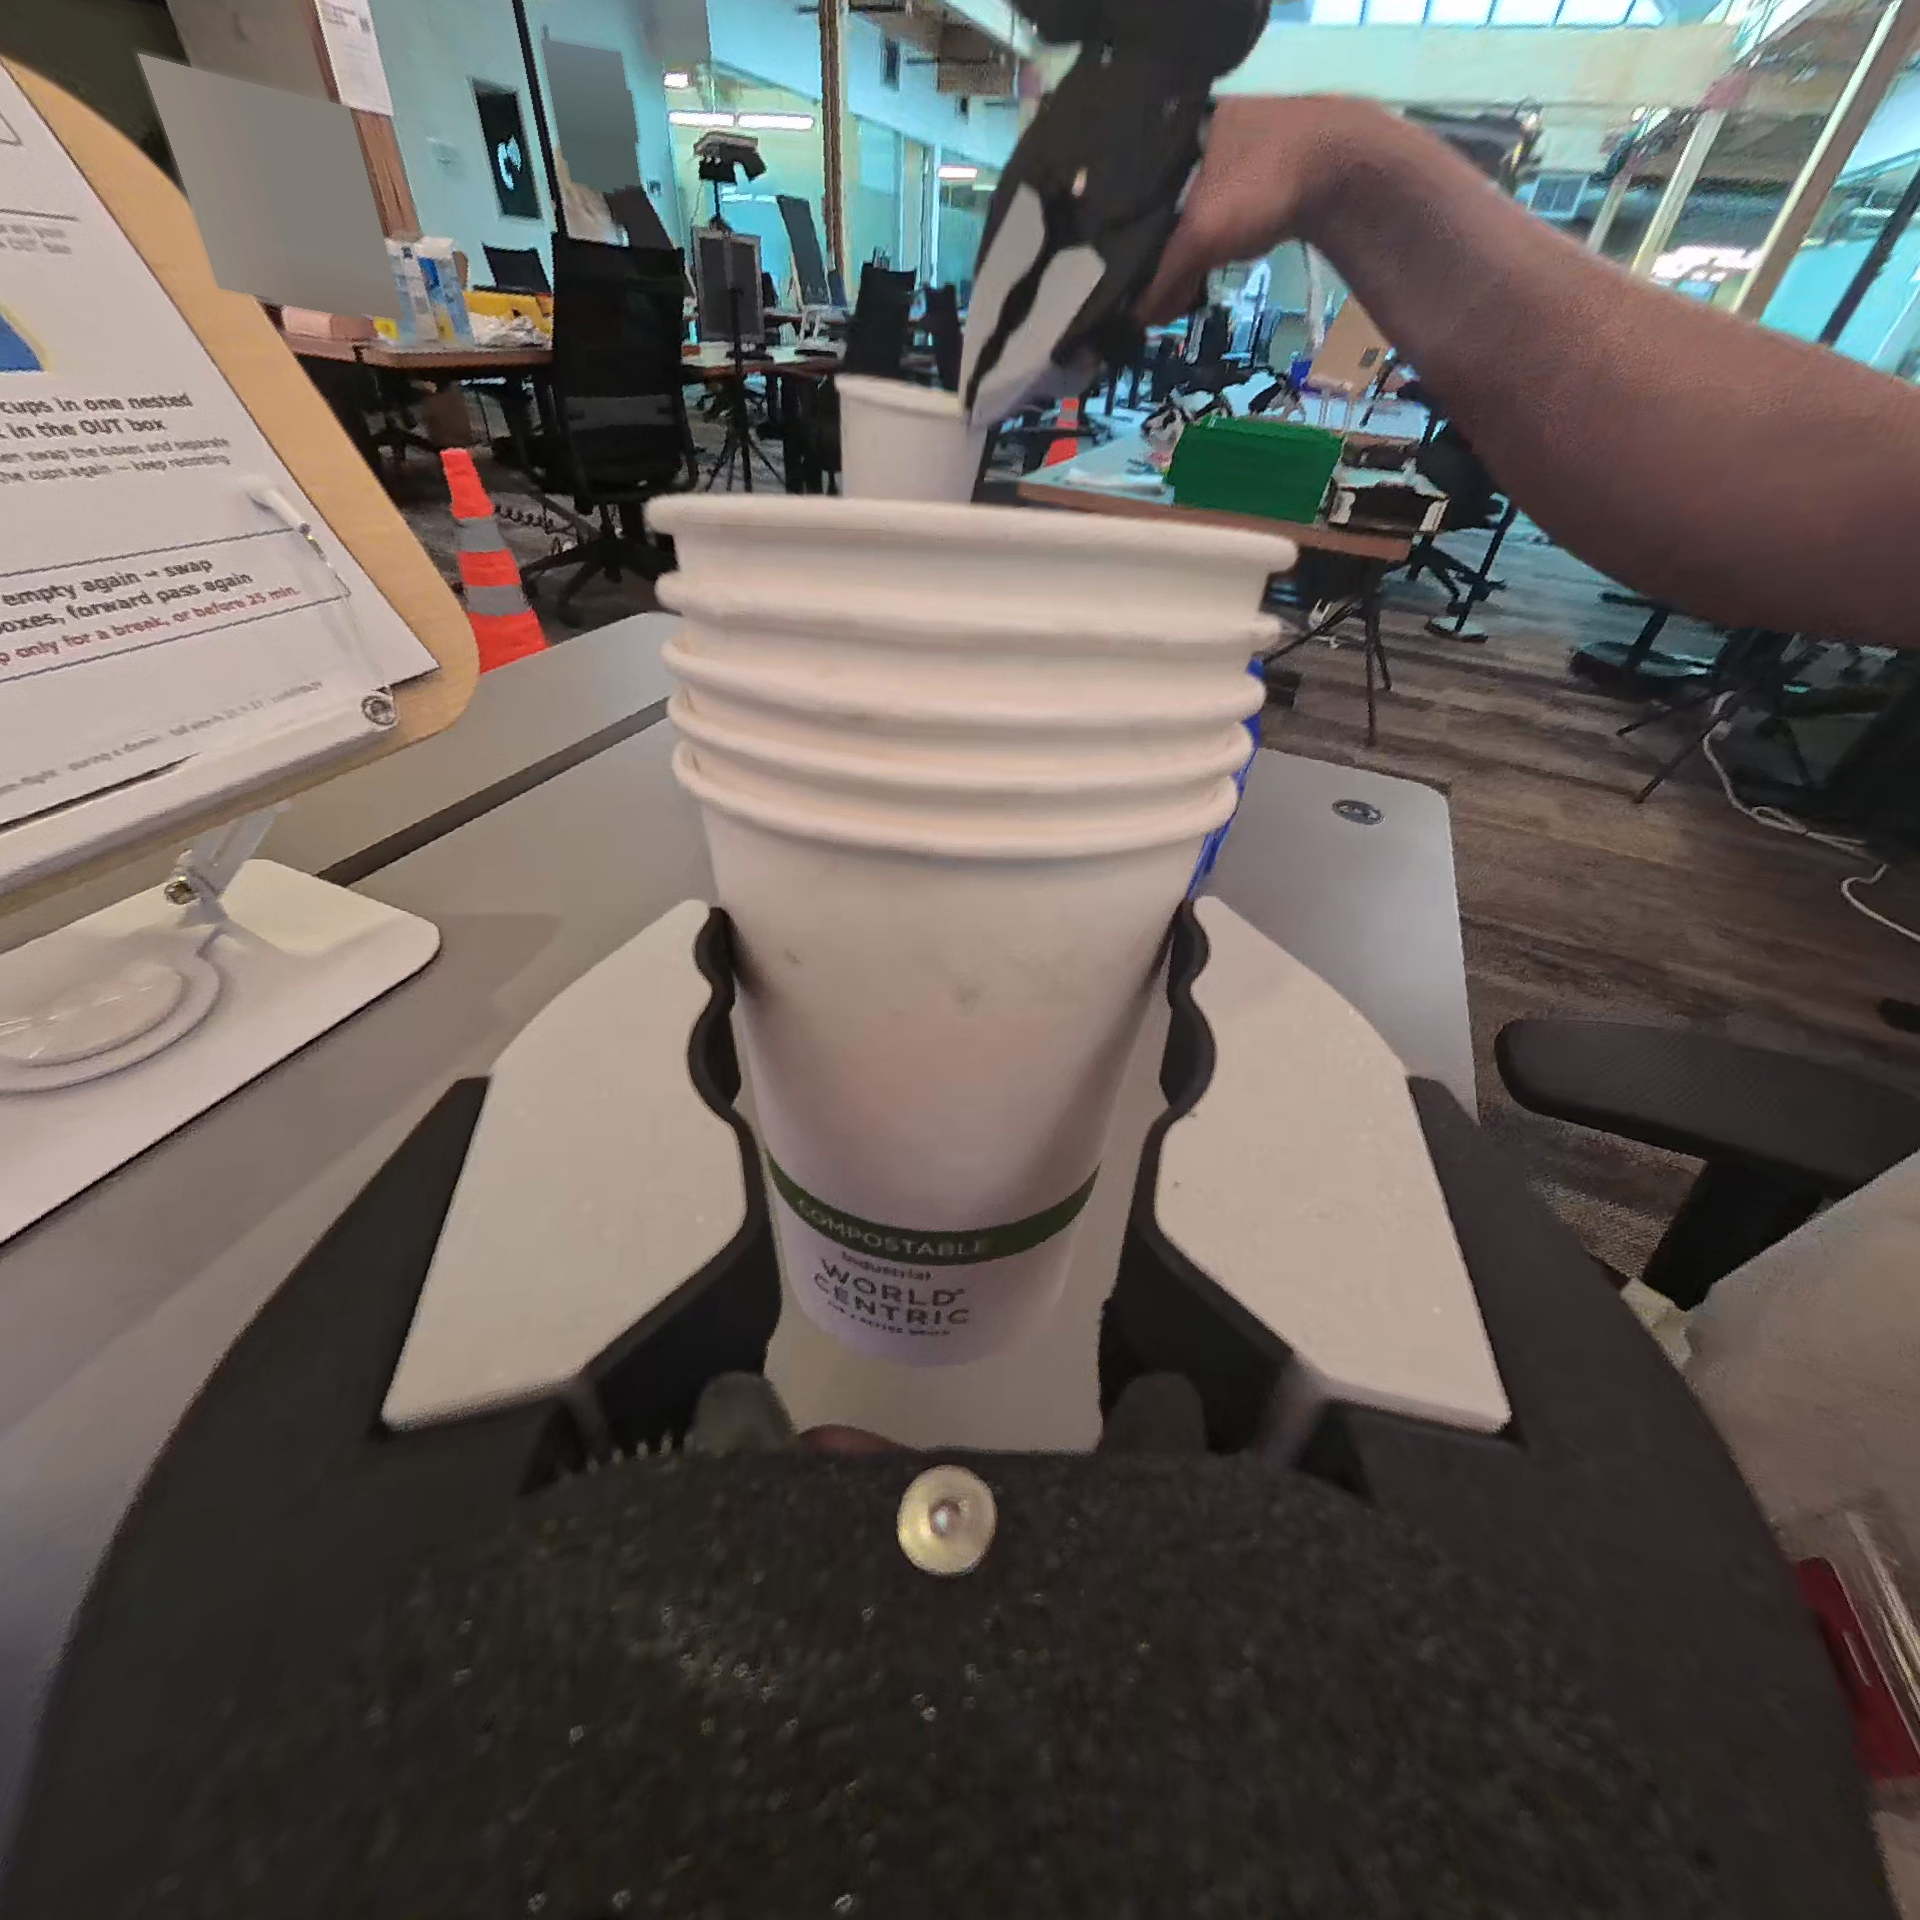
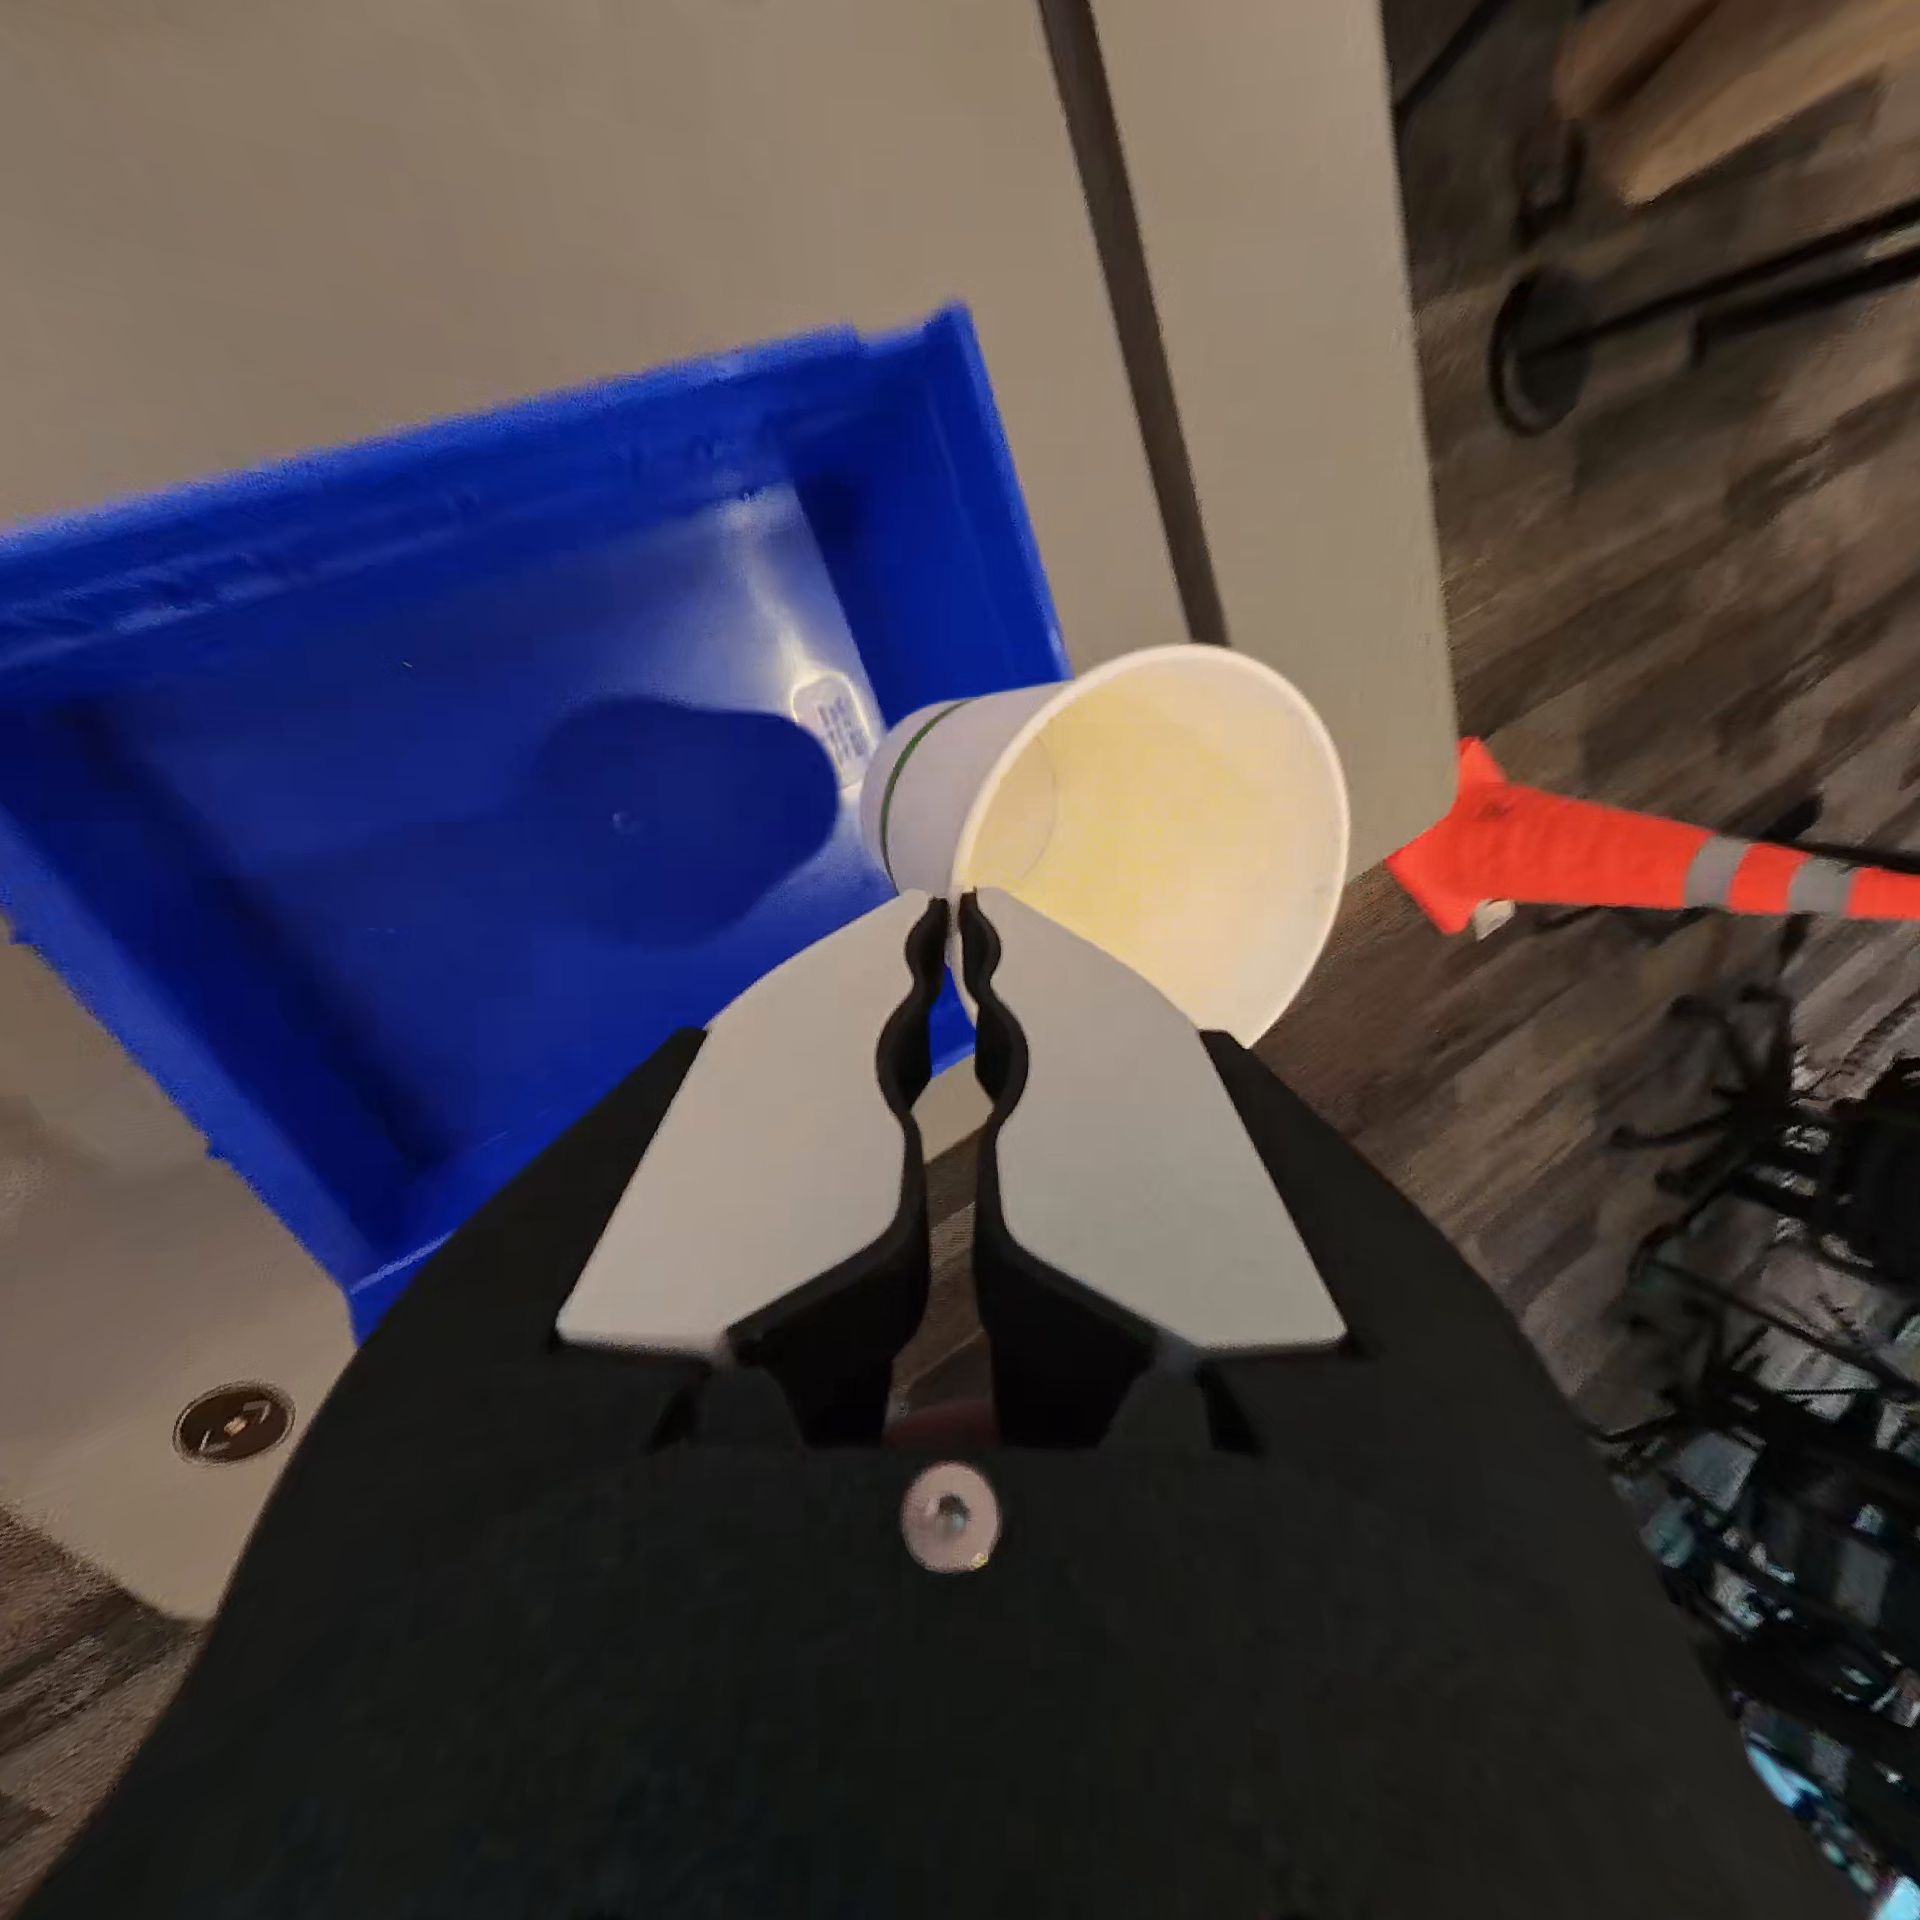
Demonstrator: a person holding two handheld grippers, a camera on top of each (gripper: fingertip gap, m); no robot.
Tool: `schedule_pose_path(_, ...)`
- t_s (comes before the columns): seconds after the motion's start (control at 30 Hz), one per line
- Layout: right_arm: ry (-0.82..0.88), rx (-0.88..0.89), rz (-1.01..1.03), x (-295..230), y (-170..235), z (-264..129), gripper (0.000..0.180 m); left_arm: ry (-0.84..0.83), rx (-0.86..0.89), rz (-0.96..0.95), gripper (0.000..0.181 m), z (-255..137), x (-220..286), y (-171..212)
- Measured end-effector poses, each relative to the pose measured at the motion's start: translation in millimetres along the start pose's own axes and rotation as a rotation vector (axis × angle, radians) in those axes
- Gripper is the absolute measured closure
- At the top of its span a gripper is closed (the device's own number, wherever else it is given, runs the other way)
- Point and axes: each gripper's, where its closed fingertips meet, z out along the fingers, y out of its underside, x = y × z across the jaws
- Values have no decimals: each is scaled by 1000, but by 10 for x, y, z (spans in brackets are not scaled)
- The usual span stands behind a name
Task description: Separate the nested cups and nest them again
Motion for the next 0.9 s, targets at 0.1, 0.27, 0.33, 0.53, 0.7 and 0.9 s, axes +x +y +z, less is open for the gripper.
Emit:
schedule_pose_path(0.1, -14, -38, 40, -31, 242, 439, 177, -1, -32, 17, 101, 27, 23, 16)
schedule_pose_path(0.27, -66, -78, 58, -108, 424, 814, 177, -1, -72, 43, 101, 87, 69, 74)
schedule_pose_path(0.33, -108, -70, 72, -160, 426, 854, 177, 8, -76, 36, 101, 105, 88, 90)
schedule_pose_path(0.53, -149, -145, 47, -280, 505, 904, 164, -2, -74, 5, 101, 152, 33, 160)
schedule_pose_path(0.7, -94, 17, -13, -341, -243, 426, 158, -10, -64, -38, 101, 166, -57, 222)
schedule_pose_path(0.9, -342, 498, -418, -1781, -2059, -588, 162, -28, -66, -50, 101, 152, -152, 292)
